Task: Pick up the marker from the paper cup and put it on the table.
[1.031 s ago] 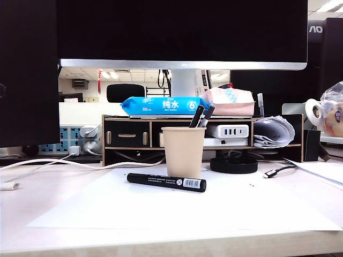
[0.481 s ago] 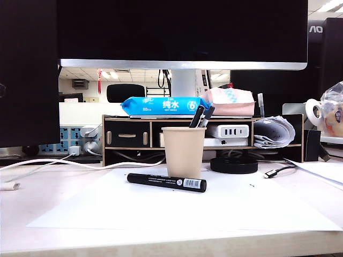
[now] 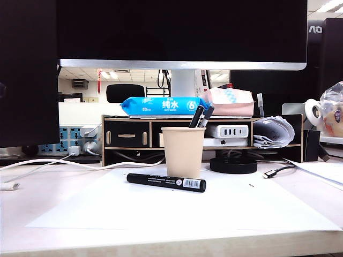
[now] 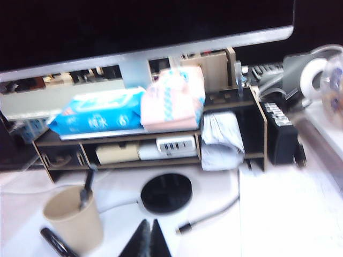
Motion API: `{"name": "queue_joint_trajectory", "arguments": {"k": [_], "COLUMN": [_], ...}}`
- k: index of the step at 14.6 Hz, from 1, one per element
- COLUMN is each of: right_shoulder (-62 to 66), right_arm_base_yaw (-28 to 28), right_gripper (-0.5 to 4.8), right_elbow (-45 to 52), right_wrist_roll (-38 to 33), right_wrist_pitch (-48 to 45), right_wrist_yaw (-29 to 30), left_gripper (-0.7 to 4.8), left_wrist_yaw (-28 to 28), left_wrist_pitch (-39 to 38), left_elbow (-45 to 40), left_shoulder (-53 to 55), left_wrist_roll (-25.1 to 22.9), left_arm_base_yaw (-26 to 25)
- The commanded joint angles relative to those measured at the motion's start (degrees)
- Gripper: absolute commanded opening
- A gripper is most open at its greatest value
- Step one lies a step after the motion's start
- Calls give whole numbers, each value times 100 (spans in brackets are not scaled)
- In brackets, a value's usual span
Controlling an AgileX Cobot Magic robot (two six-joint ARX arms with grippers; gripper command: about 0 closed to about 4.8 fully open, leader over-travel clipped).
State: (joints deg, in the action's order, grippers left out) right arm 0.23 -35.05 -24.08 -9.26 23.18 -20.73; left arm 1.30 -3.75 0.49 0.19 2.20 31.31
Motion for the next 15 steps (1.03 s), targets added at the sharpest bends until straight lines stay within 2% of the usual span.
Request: {"name": "queue_joint_trajectory", "arguments": {"k": [1,3,8,15], "right_shoulder": [0,0,-2,-4], "right_arm_base_yaw": [-24,-24,-11,-15], "right_gripper": [-6,-6,-6,-4], "right_elbow": [144,702,1954,2168], "right_wrist_roll": [-229,-682,-686,-691], "right_wrist_pitch": [238,9,-901,-935], "right_wrist_yaw": [754,973,1019,1032], "left_gripper": [-4,-4,-4,-4], "left_wrist_yaw": [22,24,24,24], "left_wrist_pitch": [79,79,79,79], "left_elbow": [4,4,4,4], "left_shoulder": [0,0,0,0], "left_wrist_roll": [-7,-7,-7,-7], "left_arm_base_yaw": [-2,-2,-2,-2]}}
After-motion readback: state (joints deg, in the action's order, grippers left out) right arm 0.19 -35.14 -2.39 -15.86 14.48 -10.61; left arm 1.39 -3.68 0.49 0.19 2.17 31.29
